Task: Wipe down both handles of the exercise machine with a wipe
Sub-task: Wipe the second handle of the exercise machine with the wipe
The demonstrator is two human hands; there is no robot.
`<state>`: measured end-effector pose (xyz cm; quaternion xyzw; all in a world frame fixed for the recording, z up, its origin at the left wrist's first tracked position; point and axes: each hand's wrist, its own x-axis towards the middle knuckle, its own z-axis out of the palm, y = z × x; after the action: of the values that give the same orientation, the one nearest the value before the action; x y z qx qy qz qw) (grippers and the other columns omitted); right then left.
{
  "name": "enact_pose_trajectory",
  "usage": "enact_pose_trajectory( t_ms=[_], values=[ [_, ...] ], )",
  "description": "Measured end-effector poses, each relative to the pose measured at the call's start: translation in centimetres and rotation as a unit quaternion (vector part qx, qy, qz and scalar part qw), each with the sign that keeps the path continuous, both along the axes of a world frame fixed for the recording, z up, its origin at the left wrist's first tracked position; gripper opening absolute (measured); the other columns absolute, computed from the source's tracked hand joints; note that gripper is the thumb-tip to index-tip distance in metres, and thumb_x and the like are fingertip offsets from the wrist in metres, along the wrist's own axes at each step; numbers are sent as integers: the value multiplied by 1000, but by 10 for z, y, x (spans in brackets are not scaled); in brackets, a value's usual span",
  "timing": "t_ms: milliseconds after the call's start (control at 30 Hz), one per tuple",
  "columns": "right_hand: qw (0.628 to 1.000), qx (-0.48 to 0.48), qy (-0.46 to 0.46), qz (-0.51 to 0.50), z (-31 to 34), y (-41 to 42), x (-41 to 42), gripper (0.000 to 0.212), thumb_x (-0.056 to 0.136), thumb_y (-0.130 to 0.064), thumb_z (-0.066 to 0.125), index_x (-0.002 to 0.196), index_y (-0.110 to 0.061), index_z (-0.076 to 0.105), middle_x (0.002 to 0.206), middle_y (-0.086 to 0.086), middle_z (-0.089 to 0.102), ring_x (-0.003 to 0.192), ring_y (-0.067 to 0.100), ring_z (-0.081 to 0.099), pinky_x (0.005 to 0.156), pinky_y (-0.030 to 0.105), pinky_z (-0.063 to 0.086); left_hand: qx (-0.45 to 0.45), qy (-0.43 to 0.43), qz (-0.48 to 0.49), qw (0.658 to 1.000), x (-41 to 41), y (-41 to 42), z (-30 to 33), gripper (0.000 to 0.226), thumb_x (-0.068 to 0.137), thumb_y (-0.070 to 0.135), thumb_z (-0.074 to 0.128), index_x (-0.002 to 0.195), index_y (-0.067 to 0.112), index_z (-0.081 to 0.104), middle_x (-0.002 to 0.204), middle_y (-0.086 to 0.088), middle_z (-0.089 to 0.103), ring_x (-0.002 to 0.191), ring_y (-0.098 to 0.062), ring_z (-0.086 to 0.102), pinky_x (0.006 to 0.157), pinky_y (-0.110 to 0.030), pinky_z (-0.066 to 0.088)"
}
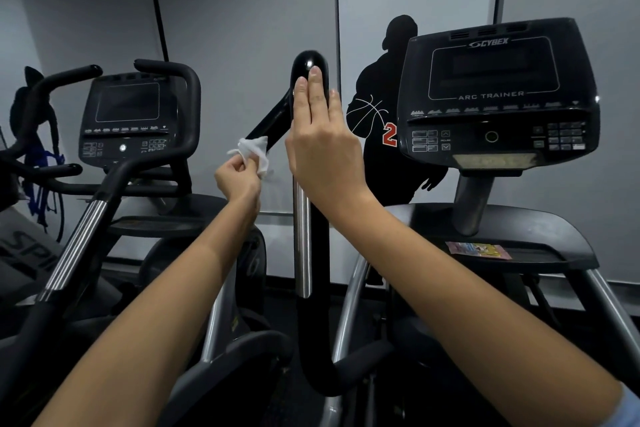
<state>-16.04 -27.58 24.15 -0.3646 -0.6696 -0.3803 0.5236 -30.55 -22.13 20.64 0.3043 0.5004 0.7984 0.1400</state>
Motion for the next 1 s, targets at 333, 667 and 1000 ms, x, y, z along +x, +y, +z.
enact_pose_trajectory(
  t_ms=[333,667,1000],
  values=[
    [1000,-1,5,10,0,-1,-2,50,89,-16,50,134,4,43,139,24,43,120,38,53,96,38,50,4,70,29,997,0,0,-11,40,90,10,57,54,15,44,56,1,40,56,-11,33,61,-31,34],
    [1000,-4,5,13,-1,2,-3,51,90,-15,50,136,4,40,141,24,41,121,39,51,97,38,49,15,264,100,959,-13,-12,-12,33,93,7,55,126,6,57,122,-8,64,110,-12,58,102,-25,44],
    [1000,-5,12,17,0,-1,-2,50,91,-19,35,135,4,41,141,24,41,121,40,51,96,39,50,22,221,0,975,-16,-13,-1,38,91,18,60,127,6,57,118,-7,65,104,-14,63,95,-27,50]
  ],
)
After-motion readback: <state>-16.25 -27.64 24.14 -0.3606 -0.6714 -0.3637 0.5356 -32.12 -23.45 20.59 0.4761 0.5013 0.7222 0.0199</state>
